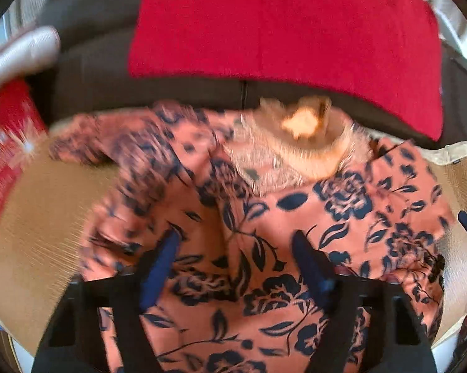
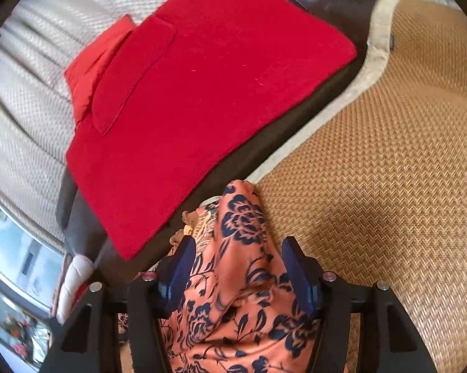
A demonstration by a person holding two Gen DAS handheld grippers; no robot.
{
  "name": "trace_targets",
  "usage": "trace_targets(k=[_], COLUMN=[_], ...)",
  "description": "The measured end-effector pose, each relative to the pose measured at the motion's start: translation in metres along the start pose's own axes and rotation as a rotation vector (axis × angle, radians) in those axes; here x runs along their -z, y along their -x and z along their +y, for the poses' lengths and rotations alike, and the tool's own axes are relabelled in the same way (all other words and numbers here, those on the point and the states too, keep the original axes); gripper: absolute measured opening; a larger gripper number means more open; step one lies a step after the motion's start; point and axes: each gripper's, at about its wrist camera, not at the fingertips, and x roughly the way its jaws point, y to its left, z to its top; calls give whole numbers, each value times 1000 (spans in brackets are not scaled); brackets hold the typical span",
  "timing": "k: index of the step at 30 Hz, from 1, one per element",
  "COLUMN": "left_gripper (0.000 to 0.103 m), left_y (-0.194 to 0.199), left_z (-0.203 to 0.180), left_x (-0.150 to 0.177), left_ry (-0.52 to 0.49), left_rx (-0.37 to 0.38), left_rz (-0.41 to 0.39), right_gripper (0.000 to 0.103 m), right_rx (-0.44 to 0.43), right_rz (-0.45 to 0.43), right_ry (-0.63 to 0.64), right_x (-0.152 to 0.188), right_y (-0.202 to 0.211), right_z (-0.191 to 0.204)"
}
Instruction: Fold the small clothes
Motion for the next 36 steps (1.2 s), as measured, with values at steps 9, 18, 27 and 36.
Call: trace_targets(k=[9,18,27,36], left_gripper=[36,3,3,35], left_y=[-52,-3,-1,-40], left_z=[-1,-17,6,-14], left_x=[2,-22,-23,-12], left_ry=[11,-125,-92,-88], left_rx=[39,13,4,41], left_rz=[86,-56,-26,115], right_gripper=[61,61,61,61], right_rx=[-58,0,21,33], right_rz=[77,70,82,84], right_ry=[-75,-53,-30,13], right_x=[0,0,4,5], right_y=[-16,2,1,-4], right_z=[-20,-36,-31,-24])
